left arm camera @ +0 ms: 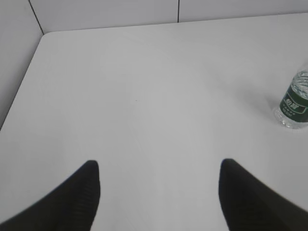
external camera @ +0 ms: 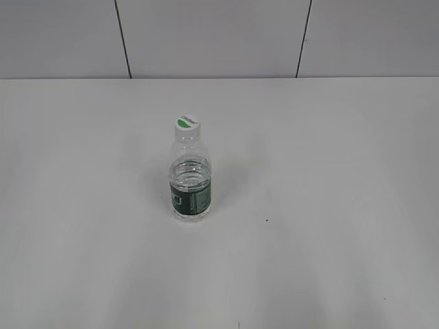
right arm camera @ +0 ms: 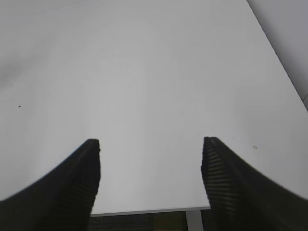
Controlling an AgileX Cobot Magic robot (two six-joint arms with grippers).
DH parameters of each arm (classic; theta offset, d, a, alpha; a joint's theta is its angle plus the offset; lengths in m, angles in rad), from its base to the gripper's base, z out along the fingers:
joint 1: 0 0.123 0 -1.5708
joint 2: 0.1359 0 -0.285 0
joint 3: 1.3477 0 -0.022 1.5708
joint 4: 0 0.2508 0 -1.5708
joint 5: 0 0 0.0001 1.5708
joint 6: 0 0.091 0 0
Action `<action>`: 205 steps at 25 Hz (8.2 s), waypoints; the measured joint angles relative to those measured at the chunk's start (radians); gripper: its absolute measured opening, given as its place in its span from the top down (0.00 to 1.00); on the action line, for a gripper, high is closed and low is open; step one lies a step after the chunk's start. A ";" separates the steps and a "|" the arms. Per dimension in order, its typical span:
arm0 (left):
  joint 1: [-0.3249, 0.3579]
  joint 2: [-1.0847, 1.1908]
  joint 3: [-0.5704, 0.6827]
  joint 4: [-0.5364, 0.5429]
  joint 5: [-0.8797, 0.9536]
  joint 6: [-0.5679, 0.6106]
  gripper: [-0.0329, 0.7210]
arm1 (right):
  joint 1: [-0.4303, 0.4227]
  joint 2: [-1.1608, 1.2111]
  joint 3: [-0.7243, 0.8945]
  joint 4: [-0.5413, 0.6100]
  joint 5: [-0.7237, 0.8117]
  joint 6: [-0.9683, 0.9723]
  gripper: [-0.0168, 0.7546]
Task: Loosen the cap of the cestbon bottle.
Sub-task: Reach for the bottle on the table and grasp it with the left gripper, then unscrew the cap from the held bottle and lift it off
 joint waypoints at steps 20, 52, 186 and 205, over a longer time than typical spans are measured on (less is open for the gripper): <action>0.000 0.000 0.000 0.000 0.000 0.000 0.33 | 0.000 0.000 0.000 0.000 0.000 0.000 0.32; -0.005 0.138 -0.029 -0.018 -0.318 0.064 0.33 | 0.000 0.135 -0.058 0.027 -0.331 -0.007 0.32; -0.353 2.205 -0.255 1.124 -2.278 -0.356 0.41 | 0.529 1.591 -0.584 -1.796 -1.615 1.654 0.35; -0.353 2.205 -0.255 1.124 -2.279 -0.356 0.41 | 0.529 1.604 -0.586 -1.715 -0.646 1.162 0.35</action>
